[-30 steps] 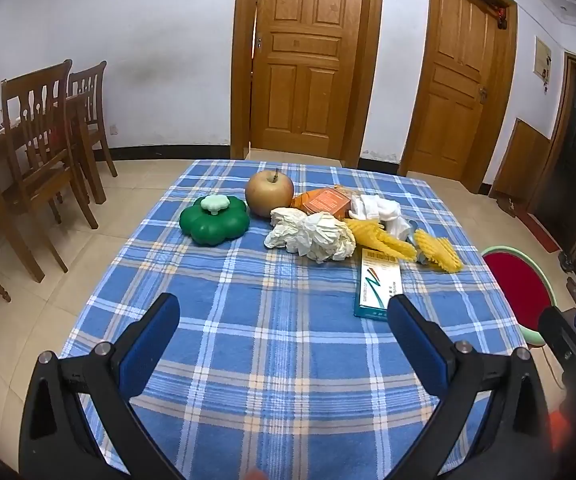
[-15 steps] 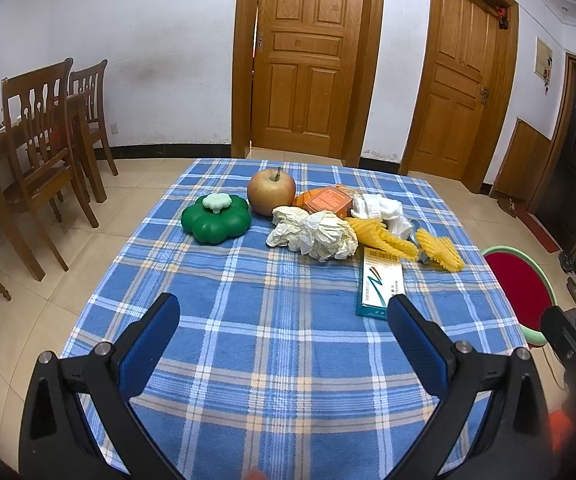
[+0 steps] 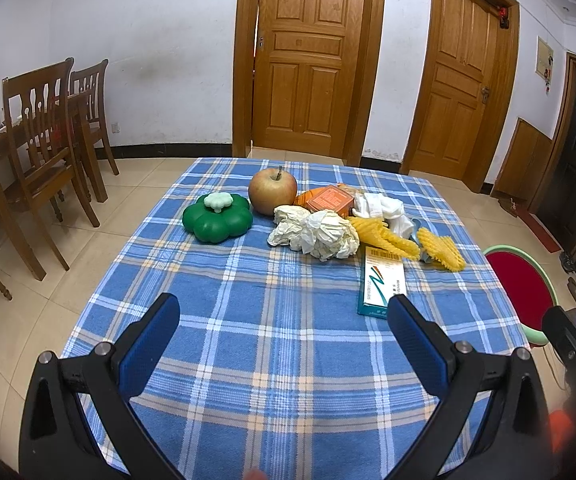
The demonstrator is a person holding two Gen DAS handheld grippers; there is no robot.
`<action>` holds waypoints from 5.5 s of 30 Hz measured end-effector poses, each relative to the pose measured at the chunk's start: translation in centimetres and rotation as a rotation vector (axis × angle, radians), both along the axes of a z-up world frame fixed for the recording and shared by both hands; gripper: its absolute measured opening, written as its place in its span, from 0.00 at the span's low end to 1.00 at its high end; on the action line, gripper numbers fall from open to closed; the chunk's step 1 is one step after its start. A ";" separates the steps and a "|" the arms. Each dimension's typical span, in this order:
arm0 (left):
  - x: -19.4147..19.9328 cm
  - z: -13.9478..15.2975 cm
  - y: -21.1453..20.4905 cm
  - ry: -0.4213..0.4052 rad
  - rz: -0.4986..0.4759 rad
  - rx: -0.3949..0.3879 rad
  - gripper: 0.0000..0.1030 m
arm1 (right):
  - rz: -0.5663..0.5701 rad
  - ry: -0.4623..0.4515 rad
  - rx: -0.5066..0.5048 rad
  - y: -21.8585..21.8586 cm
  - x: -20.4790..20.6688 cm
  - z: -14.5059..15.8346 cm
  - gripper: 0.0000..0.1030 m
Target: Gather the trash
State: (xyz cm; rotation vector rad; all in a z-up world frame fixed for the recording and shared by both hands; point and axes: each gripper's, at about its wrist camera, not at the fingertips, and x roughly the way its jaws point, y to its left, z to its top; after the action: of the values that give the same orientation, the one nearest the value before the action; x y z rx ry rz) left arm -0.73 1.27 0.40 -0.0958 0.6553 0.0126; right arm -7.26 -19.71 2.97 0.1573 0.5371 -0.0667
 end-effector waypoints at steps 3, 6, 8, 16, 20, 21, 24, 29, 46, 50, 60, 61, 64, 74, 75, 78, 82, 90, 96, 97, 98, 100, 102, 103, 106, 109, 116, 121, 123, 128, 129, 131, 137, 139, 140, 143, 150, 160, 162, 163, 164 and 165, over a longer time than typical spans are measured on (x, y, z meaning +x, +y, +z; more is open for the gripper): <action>0.0 0.0 0.0 0.000 0.000 0.000 0.99 | 0.000 0.000 -0.001 0.0 0.0 0.0 1.00; 0.0 0.0 0.0 0.000 0.000 0.000 0.99 | 0.000 0.001 0.000 0.0 0.0 0.0 1.00; 0.0 0.0 0.0 0.000 0.000 0.000 0.99 | 0.000 0.001 0.000 0.0 0.0 0.0 1.00; 0.0 0.0 0.0 0.002 0.000 0.001 0.99 | 0.000 0.000 -0.001 0.0 0.0 0.0 1.00; -0.1 0.0 0.1 0.002 0.000 0.001 0.99 | -0.001 0.001 -0.002 0.0 0.0 0.0 1.00; -0.1 -0.1 0.1 0.002 0.001 0.001 0.99 | -0.001 0.001 -0.001 0.0 0.0 0.0 1.00; -0.1 -0.1 0.1 0.003 0.000 0.001 0.99 | -0.002 0.004 0.001 0.0 0.0 0.0 1.00; -0.3 -0.1 0.3 0.007 0.001 0.004 0.99 | -0.005 0.007 0.001 -0.2 0.0 0.0 1.00; 2.5 -0.6 2.9 0.056 0.009 0.040 0.99 | 0.005 0.058 -0.007 -0.3 2.6 -1.3 1.00; 5.1 -0.6 3.9 0.071 0.032 0.058 0.99 | 0.010 0.082 -0.011 -0.4 4.4 -1.4 1.00; 12.6 -1.3 7.5 0.139 0.063 0.097 0.99 | 0.042 0.158 -0.014 -0.1 10.8 -2.2 1.00; 13.6 -1.7 7.8 0.152 0.065 0.095 0.99 | 0.042 0.167 -0.009 -0.2 11.6 -2.4 1.00; 15.8 -2.7 8.1 0.182 0.060 0.101 0.99 | 0.039 0.194 0.001 -0.4 13.9 -3.2 1.00; 19.6 -5.4 6.9 0.257 -0.065 0.044 0.97 | -0.017 0.325 0.024 -1.9 19.7 -7.0 1.00; 19.7 -5.5 6.5 0.259 -0.081 0.038 0.97 | -0.023 0.335 0.028 -2.0 20.0 -7.4 0.97; 20.0 -5.4 5.4 0.259 -0.138 0.021 0.97 | -0.024 0.348 0.052 -2.2 20.7 -8.0 0.84; 20.4 -5.1 4.0 0.249 -0.192 0.022 0.92 | -0.010 0.366 0.059 -1.7 21.6 -8.7 0.69; 21.0 -6.2 2.1 0.271 -0.253 0.013 0.71 | 0.024 0.347 0.022 -0.5 21.9 -8.8 0.36; 21.4 -8.1 0.9 0.343 -0.279 -0.051 0.48 | 0.049 0.332 0.064 -0.6 21.6 -8.6 0.24; 21.3 -8.2 0.9 0.335 -0.277 -0.063 0.45 | 0.055 0.326 0.074 -0.7 21.5 -8.5 0.24; 21.2 -8.1 0.7 0.325 -0.279 -0.060 0.37 | 0.062 0.317 0.084 -0.7 21.2 -8.2 0.23; 21.2 -8.1 0.5 0.335 -0.296 -0.092 0.29 | 0.072 0.302 0.088 -0.6 20.8 -7.8 0.23; 21.0 -7.9 0.6 0.330 -0.290 -0.109 0.25 | 0.080 0.277 0.079 -0.5 20.1 -7.2 0.23; 20.8 -7.8 0.6 0.324 -0.290 -0.114 0.25 | 0.084 0.267 0.079 -0.5 19.8 -7.0 0.23; 19.8 -6.8 0.9 0.289 -0.288 -0.124 0.23 | 0.093 0.246 0.091 -0.6 18.9 -6.3 0.23; 18.7 -5.5 1.1 0.246 -0.284 -0.113 0.23 | 0.096 0.223 0.095 -0.7 18.1 -5.6 0.23; 17.0 -2.3 1.6 0.150 -0.271 -0.078 0.23 | 0.103 0.184 0.118 -1.0 16.2 -4.3 0.23; 16.0 -0.6 1.6 0.116 -0.278 -0.077 0.23 | 0.099 0.154 0.126 -1.0 15.0 -3.3 0.23; 15.2 0.0 1.4 0.105 -0.284 -0.083 0.23 | 0.097 0.143 0.130 -1.1 14.5 -2.9 0.23; 13.6 1.3 0.7 0.075 -0.305 -0.086 0.23 | 0.091 0.119 0.131 -1.3 13.3 -1.9 0.23; 13.3 1.6 0.5 0.071 -0.310 -0.086 0.23 | 0.089 0.113 0.128 -1.4 13.0 -1.6 0.23; 12.6 2.0 0.1 0.062 -0.318 -0.084 0.23 | 0.082 0.101 0.120 -1.5 12.4 -1.2 0.23; 11.0 3.1 -1.9 0.042 -0.348 -0.078 0.23 | 0.067 0.064 0.122 -2.6 10.6 0.1 0.23; 10.5 3.5 -2.8 0.033 -0.362 -0.075 0.23 | 0.059 0.053 0.125 -3.0 10.0 0.6 0.23; 10.3 3.7 -3.1 0.029 -0.368 -0.074 0.23 | 0.054 0.046 0.124 -3.3 9.6 0.8 0.23; 9.8 4.2 -4.5 0.020 -0.389 -0.074 0.23 | 0.034 0.029 0.118 -4.3 8.6 1.4 0.23; 9.2 4.7 -9.0 0.016 -0.449 -0.074 0.23 | -0.025 -0.001 0.114 -7.3 6.1 2.4 0.23; 9.1 3.8 -16.1 0.045 -0.547 -0.063 0.23 | -0.148 -0.007 0.120 -12.9 3.1 2.2 0.23; 9.1 3.5 -17.7 0.053 -0.571 -0.057 0.23 | -0.175 -0.002 0.124 -13.9 2.7 2.0 0.23; 9.1 3.3 -18.5 0.056 -0.584 -0.054 0.23 | -0.191 0.001 0.128 -14.5 2.5 1.8 0.23; 9.1 3.2 -19.0 0.056 -0.594 -0.051 0.23 | -0.205 0.004 0.131 -15.0 2.3 1.6 0.23; 9.1 3.1 -19.8 0.057 -0.606 -0.047 0.23 | -0.215 0.005 0.133 -15.5 2.1 1.5 0.23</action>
State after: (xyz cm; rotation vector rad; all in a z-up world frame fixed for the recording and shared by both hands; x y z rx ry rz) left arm 8.34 -18.53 3.53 0.0613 0.7206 -0.5855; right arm -5.14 -35.19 4.43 0.3444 0.5286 -0.2415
